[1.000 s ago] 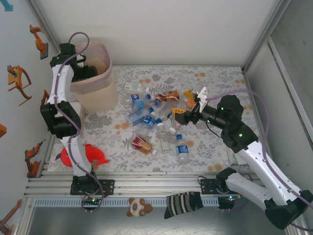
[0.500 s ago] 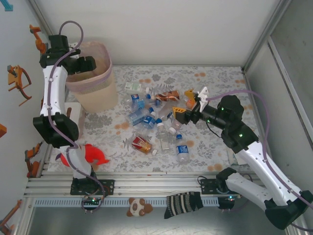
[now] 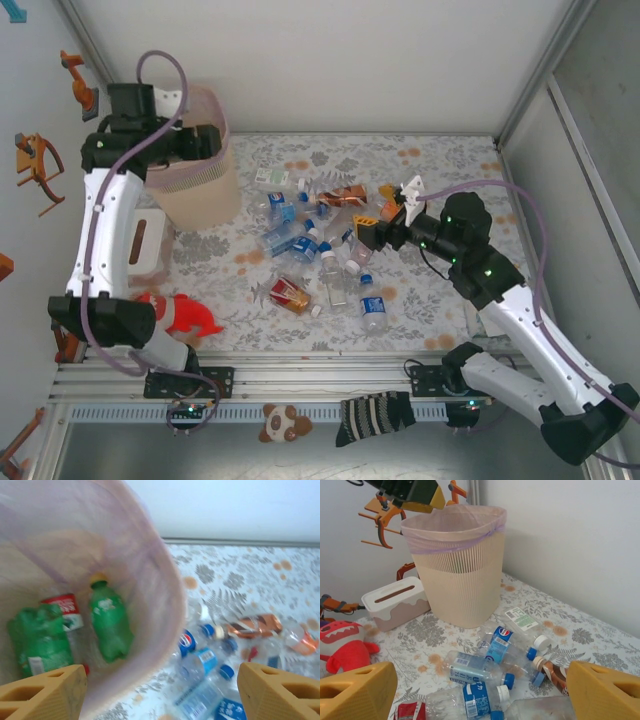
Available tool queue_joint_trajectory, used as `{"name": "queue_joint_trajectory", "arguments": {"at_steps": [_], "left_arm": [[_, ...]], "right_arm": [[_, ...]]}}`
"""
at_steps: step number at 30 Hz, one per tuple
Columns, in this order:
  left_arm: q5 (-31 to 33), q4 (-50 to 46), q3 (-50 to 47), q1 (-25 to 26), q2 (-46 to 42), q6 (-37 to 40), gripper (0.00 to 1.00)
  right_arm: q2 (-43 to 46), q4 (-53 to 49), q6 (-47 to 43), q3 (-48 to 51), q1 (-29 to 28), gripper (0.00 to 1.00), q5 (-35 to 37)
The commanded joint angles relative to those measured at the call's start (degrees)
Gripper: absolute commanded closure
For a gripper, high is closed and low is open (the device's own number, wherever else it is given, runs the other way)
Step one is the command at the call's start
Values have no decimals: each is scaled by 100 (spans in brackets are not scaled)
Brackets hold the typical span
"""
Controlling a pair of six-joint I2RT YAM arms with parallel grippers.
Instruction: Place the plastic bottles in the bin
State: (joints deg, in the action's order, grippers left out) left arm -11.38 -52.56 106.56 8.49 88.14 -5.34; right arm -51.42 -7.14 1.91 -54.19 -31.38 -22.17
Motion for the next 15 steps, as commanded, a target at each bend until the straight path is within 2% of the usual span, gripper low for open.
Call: {"name": "queue_joint_trajectory", "arguments": {"at_steps": [1, 8, 11, 15], "left_arm": [[272, 37, -612, 450, -346, -345, 23], [511, 528, -1984, 1519, -792, -1136, 27], [745, 623, -2346, 2026, -693, -1178, 28], [903, 802, -2777, 2428, -491, -1184, 29]], "right_arm": [[-4, 92, 141, -30, -18, 14, 100], [-37, 146, 154, 31, -20, 14, 55], [-62, 143, 148, 32, -23, 14, 47], [-53, 130, 157, 21, -19, 14, 59]]}}
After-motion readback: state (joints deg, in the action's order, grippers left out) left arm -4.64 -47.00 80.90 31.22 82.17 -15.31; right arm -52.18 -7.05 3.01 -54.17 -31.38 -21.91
